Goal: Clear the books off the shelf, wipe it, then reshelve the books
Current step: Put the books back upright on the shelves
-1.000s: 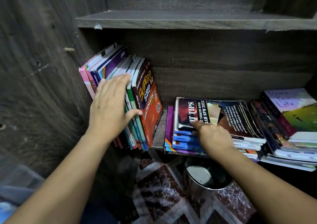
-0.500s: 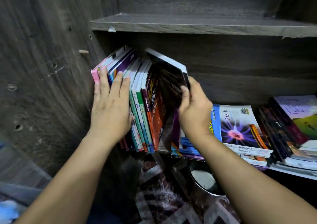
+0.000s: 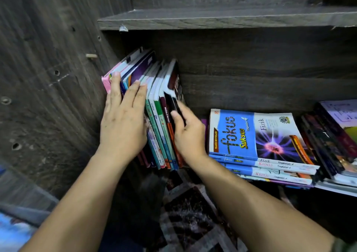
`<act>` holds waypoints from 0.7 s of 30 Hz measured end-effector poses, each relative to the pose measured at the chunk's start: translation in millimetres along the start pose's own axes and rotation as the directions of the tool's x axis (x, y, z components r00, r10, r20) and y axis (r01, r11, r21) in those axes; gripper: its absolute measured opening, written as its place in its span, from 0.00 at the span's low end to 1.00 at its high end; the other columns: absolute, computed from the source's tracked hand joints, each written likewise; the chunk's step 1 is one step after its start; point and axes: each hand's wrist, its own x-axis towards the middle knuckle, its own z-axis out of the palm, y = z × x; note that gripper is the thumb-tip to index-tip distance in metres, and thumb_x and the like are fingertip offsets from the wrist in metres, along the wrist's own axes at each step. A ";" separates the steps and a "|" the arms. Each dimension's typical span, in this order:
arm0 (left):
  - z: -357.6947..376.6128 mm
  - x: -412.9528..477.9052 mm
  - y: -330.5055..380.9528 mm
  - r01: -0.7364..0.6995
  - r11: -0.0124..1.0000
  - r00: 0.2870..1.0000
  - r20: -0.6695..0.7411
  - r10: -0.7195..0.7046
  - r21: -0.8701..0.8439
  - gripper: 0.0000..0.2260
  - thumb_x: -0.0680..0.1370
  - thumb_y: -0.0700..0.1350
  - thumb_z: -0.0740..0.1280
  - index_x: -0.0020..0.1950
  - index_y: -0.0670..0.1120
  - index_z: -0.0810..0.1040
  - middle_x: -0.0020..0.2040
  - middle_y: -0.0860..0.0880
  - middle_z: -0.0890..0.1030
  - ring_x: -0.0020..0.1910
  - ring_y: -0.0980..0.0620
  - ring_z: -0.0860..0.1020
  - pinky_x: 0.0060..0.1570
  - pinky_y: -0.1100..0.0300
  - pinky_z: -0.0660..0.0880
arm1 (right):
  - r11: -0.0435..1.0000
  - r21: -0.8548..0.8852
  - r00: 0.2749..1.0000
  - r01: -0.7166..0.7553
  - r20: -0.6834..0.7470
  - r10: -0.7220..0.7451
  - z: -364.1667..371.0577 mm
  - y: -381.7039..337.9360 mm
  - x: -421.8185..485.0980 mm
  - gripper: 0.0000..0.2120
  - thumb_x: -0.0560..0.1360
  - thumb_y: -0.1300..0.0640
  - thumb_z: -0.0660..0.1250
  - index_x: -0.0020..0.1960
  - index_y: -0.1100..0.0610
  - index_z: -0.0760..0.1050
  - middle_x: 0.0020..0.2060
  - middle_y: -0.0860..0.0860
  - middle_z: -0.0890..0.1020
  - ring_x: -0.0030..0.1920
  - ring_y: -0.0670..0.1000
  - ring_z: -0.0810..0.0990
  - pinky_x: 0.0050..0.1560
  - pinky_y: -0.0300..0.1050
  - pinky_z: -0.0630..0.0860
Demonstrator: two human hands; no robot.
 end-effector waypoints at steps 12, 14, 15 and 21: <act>16.5 -2.5 23.8 -0.013 0.982 0.995 -0.103 -0.007 -0.187 0.28 0.74 0.43 0.61 0.74 0.42 0.63 0.76 0.43 0.61 0.78 0.39 0.43 0.73 0.41 0.39 | 0.637 -0.709 0.650 0.302 0.642 0.407 -114.1 10.7 1.8 0.23 0.80 0.51 0.61 0.73 0.42 0.64 0.67 0.50 0.74 0.64 0.53 0.73 0.60 0.42 0.70; 20.3 -2.3 24.3 -0.027 0.978 0.994 -0.106 0.005 -0.207 0.28 0.74 0.44 0.60 0.74 0.42 0.64 0.75 0.44 0.63 0.78 0.42 0.45 0.73 0.40 0.38 | 0.534 -0.777 0.650 0.334 0.600 0.467 -131.6 19.9 4.6 0.23 0.78 0.49 0.63 0.73 0.43 0.65 0.71 0.49 0.69 0.68 0.53 0.70 0.66 0.47 0.69; 21.7 -2.0 23.6 -0.026 0.976 0.993 -0.114 0.001 -0.217 0.27 0.74 0.47 0.60 0.73 0.43 0.64 0.74 0.45 0.64 0.78 0.43 0.46 0.73 0.40 0.38 | 0.492 -0.798 0.648 0.348 0.584 0.489 -137.6 24.8 5.6 0.25 0.78 0.48 0.63 0.73 0.44 0.64 0.73 0.49 0.66 0.70 0.54 0.68 0.68 0.49 0.68; 40.3 2.9 21.9 -0.020 0.990 0.976 -0.216 -0.011 -0.143 0.23 0.77 0.52 0.64 0.69 0.44 0.66 0.68 0.42 0.69 0.75 0.40 0.55 0.72 0.46 0.35 | 0.363 -0.820 0.620 0.443 0.573 0.537 -149.6 44.7 4.6 0.41 0.75 0.36 0.63 0.78 0.43 0.44 0.78 0.53 0.47 0.77 0.57 0.48 0.75 0.56 0.52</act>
